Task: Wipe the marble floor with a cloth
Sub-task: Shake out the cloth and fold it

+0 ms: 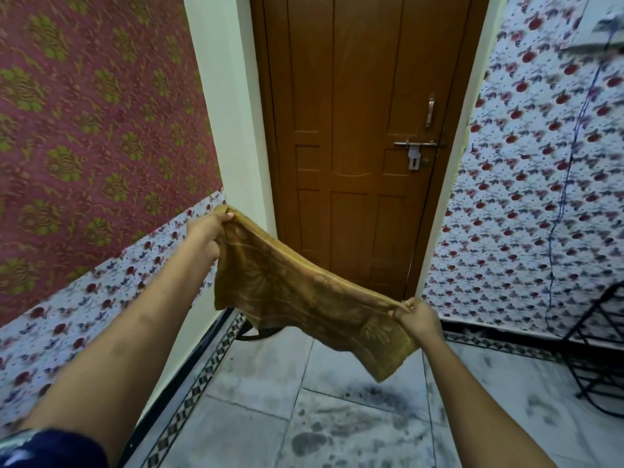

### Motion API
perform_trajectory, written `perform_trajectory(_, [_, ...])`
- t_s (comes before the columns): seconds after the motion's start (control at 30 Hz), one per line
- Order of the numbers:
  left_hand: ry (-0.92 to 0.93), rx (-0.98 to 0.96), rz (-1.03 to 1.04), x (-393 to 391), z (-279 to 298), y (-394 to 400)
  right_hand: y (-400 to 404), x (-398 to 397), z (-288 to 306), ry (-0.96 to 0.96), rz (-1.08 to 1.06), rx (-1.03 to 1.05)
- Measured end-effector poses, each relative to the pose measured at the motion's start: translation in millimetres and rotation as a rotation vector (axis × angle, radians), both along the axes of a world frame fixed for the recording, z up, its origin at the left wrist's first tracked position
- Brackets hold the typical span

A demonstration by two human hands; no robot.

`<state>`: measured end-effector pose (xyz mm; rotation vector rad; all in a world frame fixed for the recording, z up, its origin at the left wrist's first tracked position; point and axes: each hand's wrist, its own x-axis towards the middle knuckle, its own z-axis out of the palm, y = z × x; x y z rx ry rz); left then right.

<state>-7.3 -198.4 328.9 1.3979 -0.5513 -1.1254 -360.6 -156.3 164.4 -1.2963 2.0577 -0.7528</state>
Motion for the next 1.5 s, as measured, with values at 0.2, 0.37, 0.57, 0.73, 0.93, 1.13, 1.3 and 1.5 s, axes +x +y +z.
perform_trajectory(0.2, [-0.031,0.058,-0.072,-1.8,-22.5,-4.4,-7.1,-9.2,12.5,0.184,-0.009,0.108])
perform_trajectory(0.37, [-0.075,-0.031,-0.240,-4.4,-30.4,-6.0,0.4,-24.5,14.9,0.421,-0.269,0.083])
perform_trajectory(0.57, [-0.195,-0.258,-0.598,-7.5,-11.1,23.3,4.3,-32.4,22.7,0.200,-0.488,-0.102])
perform_trajectory(0.73, [-0.600,-0.157,-1.295,-22.4,11.3,52.3,-9.8,-12.8,49.9,-0.215,-0.311,-0.373])
perform_trajectory(0.93, [-1.368,0.017,-1.193,-44.0,-6.3,42.9,-20.6,28.0,79.4,-0.670,-0.136,-0.460])
perform_trajectory(1.13, [-0.897,-0.114,-0.876,-52.9,-20.4,56.4,-11.8,62.3,89.5,-0.632,0.044,-0.494])
perform_trajectory(1.3, [-0.629,-0.161,-0.742,-59.9,-37.8,61.5,-3.6,90.4,86.5,-0.463,0.335,-0.345])
perform_trajectory(1.5, [-0.593,-0.158,-0.719,-65.9,-45.9,65.3,12.2,113.6,73.7,-0.412,0.361,-0.465])
